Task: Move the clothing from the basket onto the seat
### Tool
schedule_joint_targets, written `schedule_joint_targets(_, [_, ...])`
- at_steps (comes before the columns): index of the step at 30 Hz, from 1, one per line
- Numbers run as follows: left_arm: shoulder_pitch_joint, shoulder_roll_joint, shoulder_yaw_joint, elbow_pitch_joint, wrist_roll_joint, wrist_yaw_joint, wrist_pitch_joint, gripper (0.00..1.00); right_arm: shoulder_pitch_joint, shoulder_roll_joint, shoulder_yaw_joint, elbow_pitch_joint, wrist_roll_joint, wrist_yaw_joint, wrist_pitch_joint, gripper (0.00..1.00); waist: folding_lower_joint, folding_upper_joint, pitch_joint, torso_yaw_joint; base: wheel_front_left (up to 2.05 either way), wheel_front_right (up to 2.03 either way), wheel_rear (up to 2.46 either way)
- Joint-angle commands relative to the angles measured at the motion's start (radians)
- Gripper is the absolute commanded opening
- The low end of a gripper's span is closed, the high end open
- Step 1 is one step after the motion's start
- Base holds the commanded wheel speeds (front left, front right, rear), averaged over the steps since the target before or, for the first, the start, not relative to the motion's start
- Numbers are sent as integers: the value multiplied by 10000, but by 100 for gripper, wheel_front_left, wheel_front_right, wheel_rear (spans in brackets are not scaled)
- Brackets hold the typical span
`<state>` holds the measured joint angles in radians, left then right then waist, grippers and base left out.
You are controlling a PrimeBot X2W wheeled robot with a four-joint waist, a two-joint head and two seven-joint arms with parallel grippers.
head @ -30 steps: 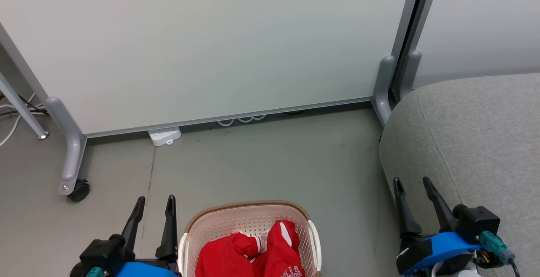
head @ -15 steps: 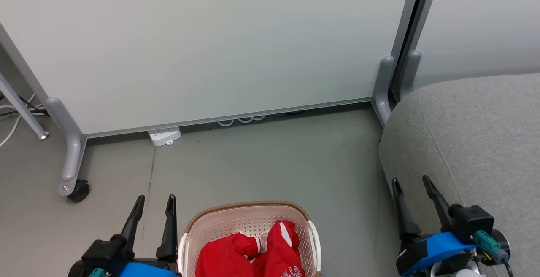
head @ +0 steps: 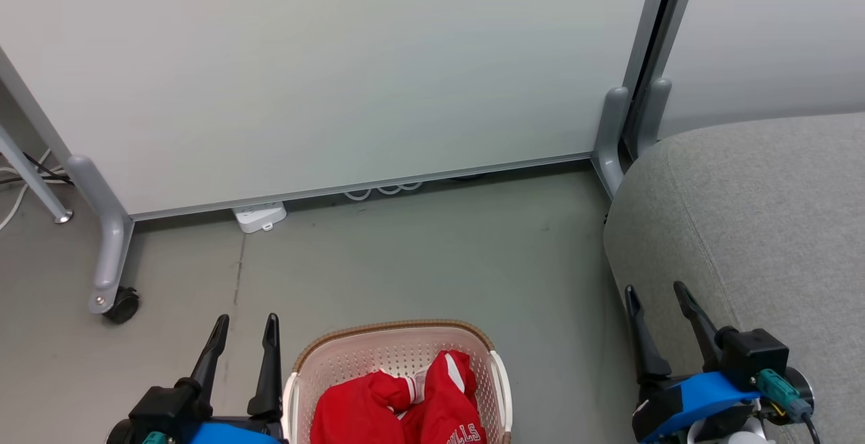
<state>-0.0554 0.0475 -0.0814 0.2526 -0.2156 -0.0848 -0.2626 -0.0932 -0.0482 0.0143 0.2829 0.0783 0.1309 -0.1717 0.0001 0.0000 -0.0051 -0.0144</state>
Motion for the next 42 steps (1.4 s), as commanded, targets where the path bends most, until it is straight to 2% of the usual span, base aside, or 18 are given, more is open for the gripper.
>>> schedule_joint_targets(1, [131,53,28,-13,50,28,-35,100,-138,-37,37,-8,2,-3,16,100,-1,0,35,-36,0,0,0])
schedule_joint_targets(9, [-128,54,67,273,168,-26,-33,100,-624,-36,406,-216,59,-3,23,100,-1,0,850,-579,0,0,0])
schedule_joint_targets(16, [-895,223,80,899,340,-107,-31,100,-1669,-34,748,-647,-199,-3,-40,100,-1,0,2598,-1240,0,0,0])
schedule_joint_targets(30, [-4099,732,-238,3815,396,-309,11,100,-3629,-25,1479,-1286,229,-5,-447,100,-1,0,6253,-1981,0,0,0])
schedule_joint_targets(37, [-5492,1027,-382,5379,524,-275,307,100,-4074,-25,1702,-1428,439,-5,-604,100,-1,0,7408,-2163,0,0,0])
schedule_joint_targets(42, [-6172,1229,-359,6509,502,-79,841,100,-4215,-27,1891,-1353,669,-5,-729,100,-1,0,7883,-2286,0,0,0])
